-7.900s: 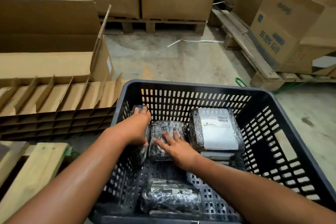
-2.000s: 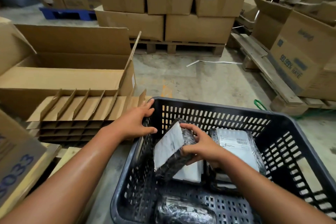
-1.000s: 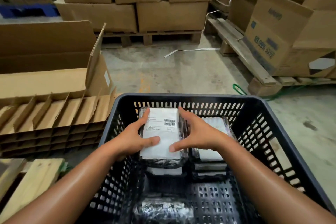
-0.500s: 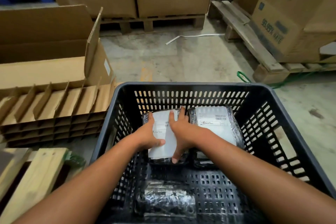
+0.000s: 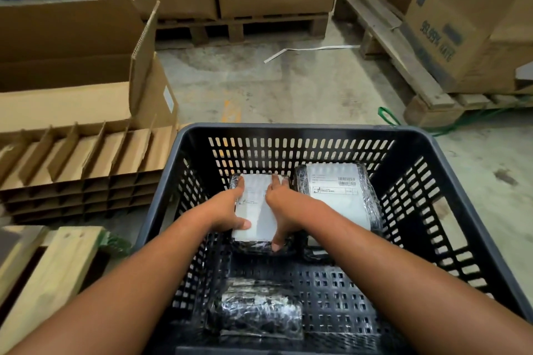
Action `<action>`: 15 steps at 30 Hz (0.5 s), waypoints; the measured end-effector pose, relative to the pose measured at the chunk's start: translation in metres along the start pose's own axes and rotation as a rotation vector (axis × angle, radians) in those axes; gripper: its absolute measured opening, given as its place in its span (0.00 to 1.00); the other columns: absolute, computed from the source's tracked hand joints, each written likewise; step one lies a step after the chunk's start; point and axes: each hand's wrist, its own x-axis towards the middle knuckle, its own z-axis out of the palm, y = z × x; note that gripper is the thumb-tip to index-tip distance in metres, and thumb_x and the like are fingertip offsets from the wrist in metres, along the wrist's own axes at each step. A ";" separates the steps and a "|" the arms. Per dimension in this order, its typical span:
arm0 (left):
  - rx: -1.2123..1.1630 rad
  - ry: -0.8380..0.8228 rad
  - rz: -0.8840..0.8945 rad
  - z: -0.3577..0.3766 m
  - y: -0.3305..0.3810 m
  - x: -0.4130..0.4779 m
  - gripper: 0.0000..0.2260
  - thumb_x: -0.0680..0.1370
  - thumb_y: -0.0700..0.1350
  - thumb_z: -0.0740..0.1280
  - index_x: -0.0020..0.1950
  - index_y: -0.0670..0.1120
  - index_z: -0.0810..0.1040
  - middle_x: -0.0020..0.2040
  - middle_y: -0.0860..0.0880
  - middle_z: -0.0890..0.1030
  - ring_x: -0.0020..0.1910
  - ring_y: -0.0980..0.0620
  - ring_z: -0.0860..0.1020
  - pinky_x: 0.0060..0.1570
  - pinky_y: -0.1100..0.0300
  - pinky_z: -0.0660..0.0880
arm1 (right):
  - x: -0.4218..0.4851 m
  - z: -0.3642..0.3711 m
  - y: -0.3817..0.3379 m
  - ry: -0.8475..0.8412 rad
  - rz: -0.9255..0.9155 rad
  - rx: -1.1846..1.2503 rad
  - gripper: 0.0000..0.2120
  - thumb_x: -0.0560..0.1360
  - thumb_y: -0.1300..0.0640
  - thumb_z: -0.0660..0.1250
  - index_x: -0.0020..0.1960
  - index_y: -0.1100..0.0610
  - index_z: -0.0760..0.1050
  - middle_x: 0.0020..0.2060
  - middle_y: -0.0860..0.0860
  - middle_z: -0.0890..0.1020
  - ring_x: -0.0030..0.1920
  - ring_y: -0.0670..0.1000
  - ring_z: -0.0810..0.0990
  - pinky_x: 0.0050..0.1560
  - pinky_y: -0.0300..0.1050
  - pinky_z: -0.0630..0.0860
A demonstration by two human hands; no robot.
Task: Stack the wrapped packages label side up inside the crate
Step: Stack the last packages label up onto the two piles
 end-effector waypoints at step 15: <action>0.366 -0.132 0.569 -0.003 0.010 -0.108 0.37 0.72 0.57 0.77 0.78 0.55 0.67 0.75 0.54 0.72 0.73 0.57 0.69 0.73 0.58 0.66 | -0.073 0.065 0.039 0.277 -0.415 0.558 0.33 0.66 0.42 0.84 0.68 0.47 0.81 0.60 0.43 0.84 0.59 0.41 0.82 0.54 0.39 0.83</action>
